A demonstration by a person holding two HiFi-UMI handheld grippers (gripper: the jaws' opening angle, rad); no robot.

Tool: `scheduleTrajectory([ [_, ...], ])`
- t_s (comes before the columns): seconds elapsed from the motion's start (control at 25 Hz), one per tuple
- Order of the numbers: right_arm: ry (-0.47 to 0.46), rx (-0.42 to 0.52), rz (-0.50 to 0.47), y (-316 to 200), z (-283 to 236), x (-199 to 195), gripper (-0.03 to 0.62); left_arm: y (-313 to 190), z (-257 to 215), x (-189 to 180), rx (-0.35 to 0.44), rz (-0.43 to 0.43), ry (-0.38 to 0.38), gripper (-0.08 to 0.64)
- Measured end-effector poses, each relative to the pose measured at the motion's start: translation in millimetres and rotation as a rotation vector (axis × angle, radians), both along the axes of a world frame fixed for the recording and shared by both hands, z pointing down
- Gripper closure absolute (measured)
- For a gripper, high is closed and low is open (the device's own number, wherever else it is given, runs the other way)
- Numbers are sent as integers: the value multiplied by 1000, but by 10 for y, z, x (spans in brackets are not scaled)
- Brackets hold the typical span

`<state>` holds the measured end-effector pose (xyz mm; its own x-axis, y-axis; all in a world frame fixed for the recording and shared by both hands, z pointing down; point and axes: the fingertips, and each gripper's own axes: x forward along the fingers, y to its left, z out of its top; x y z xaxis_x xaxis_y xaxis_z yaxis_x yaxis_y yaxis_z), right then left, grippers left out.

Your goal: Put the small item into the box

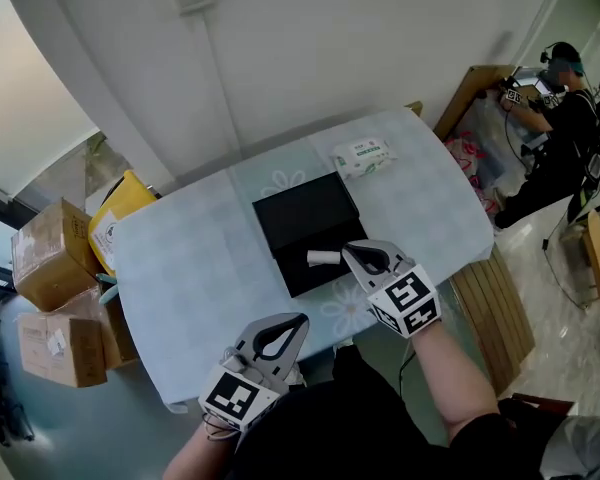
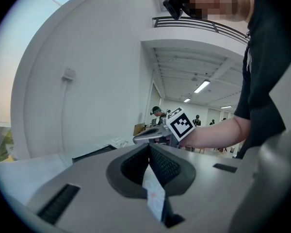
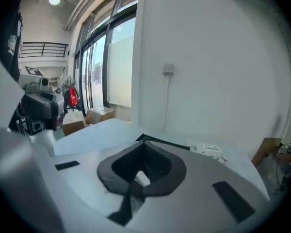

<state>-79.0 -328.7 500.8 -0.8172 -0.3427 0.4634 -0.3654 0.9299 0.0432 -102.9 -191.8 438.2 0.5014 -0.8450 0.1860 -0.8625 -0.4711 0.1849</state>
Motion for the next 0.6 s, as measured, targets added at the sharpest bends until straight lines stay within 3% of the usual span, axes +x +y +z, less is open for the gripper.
scheduleTrajectory([
  [0.16, -170, 5, 101, 203, -422, 136, 583, 25, -99, -70, 31, 27, -21, 551],
  [0.28, -255, 9, 149, 413, -643, 244, 583, 79, -135, -47, 37, 59, 4, 551],
  [0.6, -323, 30, 189, 939, -898, 346, 583, 250, -219, -64, 52, 90, 17, 551],
])
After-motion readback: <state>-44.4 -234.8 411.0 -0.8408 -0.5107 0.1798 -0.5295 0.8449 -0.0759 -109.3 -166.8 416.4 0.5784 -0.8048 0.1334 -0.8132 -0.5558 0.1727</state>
